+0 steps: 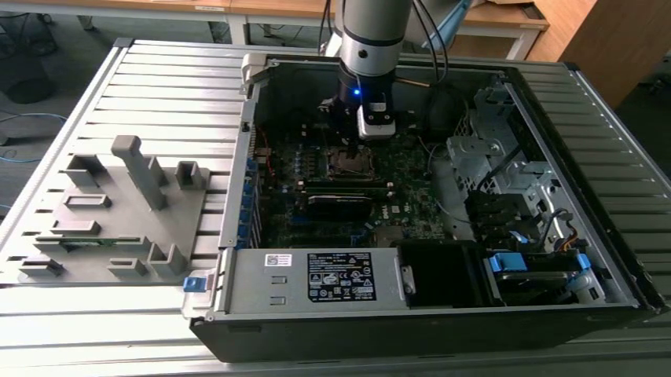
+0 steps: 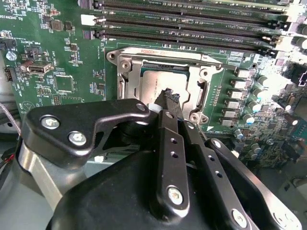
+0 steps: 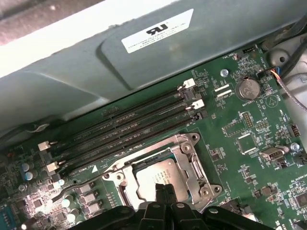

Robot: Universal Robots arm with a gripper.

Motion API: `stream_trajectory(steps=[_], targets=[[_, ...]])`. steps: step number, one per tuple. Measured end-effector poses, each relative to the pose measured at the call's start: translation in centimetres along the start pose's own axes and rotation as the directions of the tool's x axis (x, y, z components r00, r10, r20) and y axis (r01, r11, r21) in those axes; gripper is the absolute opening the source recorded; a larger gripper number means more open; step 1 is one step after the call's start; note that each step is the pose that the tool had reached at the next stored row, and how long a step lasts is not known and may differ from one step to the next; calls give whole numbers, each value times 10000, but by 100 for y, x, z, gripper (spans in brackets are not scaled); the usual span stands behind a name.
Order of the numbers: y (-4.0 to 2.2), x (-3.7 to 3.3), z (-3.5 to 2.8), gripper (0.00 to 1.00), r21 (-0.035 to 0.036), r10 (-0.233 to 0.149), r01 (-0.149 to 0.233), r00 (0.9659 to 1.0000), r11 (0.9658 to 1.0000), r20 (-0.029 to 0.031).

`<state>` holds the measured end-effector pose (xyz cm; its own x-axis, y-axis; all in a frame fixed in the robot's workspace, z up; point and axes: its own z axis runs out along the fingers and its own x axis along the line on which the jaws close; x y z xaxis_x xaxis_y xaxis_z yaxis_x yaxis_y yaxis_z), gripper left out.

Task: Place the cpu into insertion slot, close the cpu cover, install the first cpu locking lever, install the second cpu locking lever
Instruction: 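Close the cpu cover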

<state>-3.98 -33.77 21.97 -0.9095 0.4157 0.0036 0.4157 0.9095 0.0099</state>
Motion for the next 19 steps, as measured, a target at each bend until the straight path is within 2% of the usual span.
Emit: stream_trajectory(steps=[5,8,10,14,19], targets=[[0,0,0,11,0,-137,137,9999,9999,-2],[0,0,0,11,2,-505,505,9987,9987,-5],[0,0,1,11,3,-845,845,9964,9964,-9],[0,0,3,11,4,-1508,1508,9886,9886,-16],[0,0,4,11,0,-2245,2245,9745,9745,2]])
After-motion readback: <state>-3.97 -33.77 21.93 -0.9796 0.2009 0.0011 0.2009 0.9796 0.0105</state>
